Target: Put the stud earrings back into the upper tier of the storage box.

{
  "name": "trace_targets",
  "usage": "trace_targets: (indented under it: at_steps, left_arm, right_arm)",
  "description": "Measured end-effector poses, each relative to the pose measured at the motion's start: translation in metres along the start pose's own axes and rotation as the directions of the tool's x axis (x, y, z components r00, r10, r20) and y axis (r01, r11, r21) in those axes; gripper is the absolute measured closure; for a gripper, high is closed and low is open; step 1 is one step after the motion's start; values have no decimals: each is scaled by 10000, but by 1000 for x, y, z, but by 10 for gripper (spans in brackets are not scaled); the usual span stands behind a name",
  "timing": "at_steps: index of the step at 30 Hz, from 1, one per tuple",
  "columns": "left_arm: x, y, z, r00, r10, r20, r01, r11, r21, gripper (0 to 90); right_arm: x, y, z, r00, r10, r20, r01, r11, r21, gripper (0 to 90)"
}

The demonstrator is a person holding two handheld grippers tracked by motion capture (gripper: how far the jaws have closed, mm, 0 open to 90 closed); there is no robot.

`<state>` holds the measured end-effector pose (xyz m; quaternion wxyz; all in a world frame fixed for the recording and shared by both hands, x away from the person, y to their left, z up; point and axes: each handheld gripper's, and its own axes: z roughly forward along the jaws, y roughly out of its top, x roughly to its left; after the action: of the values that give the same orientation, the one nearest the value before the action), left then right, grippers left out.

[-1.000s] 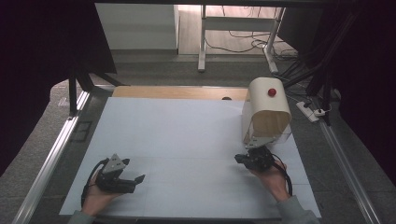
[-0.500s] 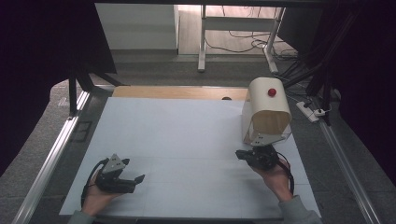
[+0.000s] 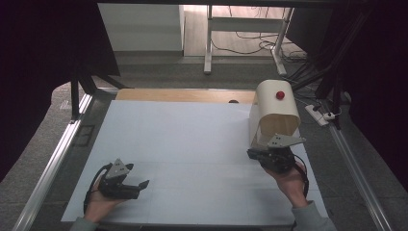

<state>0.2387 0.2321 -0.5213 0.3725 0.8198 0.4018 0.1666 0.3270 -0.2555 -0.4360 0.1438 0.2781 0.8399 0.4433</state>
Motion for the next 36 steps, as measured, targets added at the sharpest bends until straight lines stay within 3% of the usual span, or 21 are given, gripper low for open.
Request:
trace_targets:
  at_steps: [16, 27, 36]
  left_arm:
    - [1, 0, 0, 9998, -149, 142, 150, 9998, -93, 139]
    - [1, 1, -1, 9997, -192, 166, 194, 9997, -131, 139]
    - [2, 1, 0, 9997, -178, 163, 180, 9998, -107, 139]
  right_arm:
    - [-1, 16, -23, 9994, -64, 348, 91, 9969, -785, 855]
    - [-21, 39, -49, 9938, 89, 1110, 92, 9868, -1616, 855]
    - [-48, 42, -51, 9812, 486, 1869, -288, 9938, -1074, 854]
